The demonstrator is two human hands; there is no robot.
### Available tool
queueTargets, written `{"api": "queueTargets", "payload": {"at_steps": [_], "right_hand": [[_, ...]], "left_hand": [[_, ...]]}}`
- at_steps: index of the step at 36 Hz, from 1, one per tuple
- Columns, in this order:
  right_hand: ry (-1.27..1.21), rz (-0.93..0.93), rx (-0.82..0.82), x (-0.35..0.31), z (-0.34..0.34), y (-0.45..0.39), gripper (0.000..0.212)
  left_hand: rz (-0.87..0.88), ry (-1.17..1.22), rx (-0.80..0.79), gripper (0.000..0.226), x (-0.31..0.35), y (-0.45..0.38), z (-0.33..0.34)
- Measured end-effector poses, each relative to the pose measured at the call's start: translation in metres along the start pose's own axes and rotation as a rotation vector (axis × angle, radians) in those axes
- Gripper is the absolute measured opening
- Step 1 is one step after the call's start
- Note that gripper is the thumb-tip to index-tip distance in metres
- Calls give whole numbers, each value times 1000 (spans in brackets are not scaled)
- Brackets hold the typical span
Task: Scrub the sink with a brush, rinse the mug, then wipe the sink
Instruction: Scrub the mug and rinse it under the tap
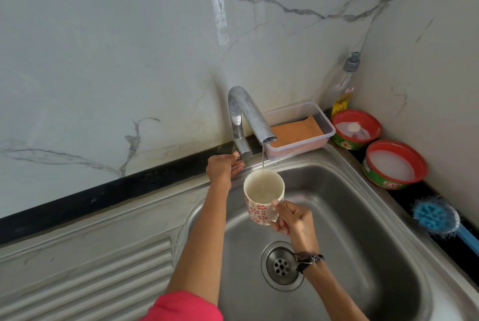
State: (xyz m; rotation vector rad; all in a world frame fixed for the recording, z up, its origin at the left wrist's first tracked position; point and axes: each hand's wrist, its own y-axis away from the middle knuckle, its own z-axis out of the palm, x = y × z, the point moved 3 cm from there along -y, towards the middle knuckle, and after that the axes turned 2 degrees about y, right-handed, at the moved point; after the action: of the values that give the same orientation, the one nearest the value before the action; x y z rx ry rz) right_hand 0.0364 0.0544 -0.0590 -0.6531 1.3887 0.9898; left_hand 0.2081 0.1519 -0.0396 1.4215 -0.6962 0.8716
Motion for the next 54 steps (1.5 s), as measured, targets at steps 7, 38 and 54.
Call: {"api": "queueTargets", "payload": {"at_steps": [7,38,54], "right_hand": [[23,8,5,2,1,-1,44],[94,7,29,1,-9,-14,50],[106,36,26,7,-10,-16,45]], "left_hand": [[17,-106,4,16,1,-3,2],[17,-200,-68,19,7,-1,4],[-37,-185,-98,24,9,3,6]]}}
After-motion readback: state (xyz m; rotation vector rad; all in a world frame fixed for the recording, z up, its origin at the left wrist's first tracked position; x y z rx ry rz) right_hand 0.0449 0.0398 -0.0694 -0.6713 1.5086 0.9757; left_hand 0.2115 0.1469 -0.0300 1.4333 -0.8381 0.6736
